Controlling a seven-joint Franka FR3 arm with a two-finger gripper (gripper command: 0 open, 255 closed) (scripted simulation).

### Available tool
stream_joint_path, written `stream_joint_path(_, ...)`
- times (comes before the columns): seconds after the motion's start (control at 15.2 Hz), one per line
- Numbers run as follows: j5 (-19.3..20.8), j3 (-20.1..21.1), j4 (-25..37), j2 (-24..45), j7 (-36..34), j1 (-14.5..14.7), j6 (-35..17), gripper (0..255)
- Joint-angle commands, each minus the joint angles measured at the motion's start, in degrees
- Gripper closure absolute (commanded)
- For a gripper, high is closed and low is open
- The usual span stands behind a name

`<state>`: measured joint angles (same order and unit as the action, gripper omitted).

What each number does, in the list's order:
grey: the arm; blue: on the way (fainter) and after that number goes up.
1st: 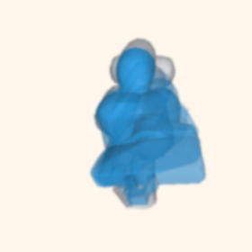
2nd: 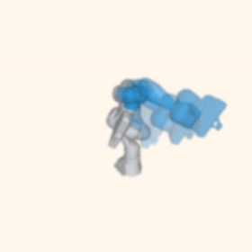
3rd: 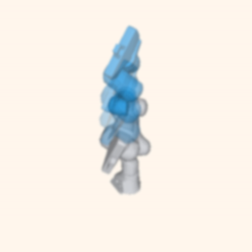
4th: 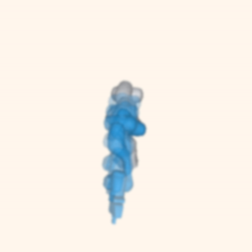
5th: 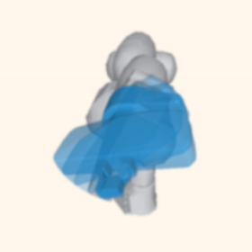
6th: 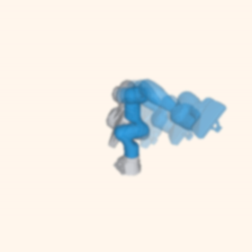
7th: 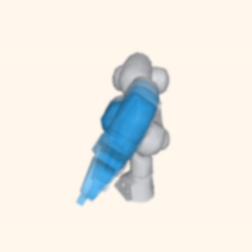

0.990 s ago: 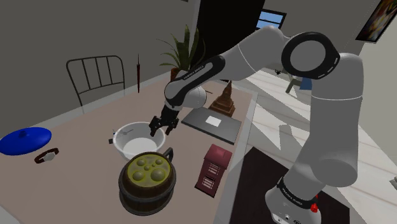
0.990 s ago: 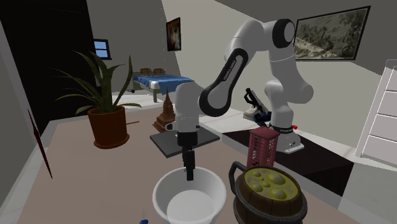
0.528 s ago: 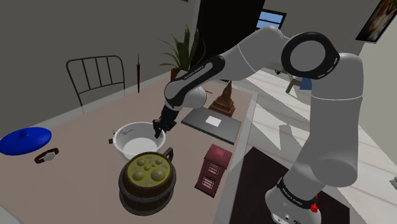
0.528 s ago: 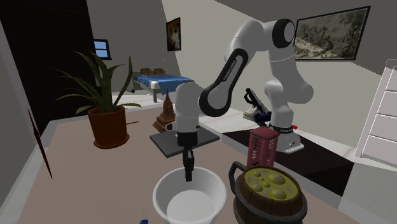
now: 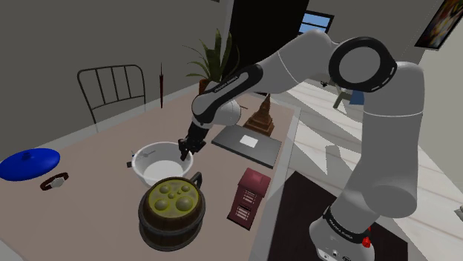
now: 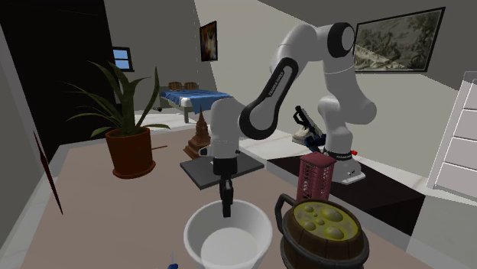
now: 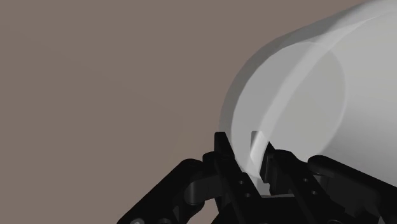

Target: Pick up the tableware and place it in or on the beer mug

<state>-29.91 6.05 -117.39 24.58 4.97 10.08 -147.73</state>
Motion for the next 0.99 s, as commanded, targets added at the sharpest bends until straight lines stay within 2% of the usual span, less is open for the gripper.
stream_joint_path(0.0,0.4,-0.2,-0.1,-1.0,-0.5,0.1,0.8,255)
stream_joint_path(0.92,3.8,-1.6,0.8,-8.5,-5.2,0.7,8.8,255)
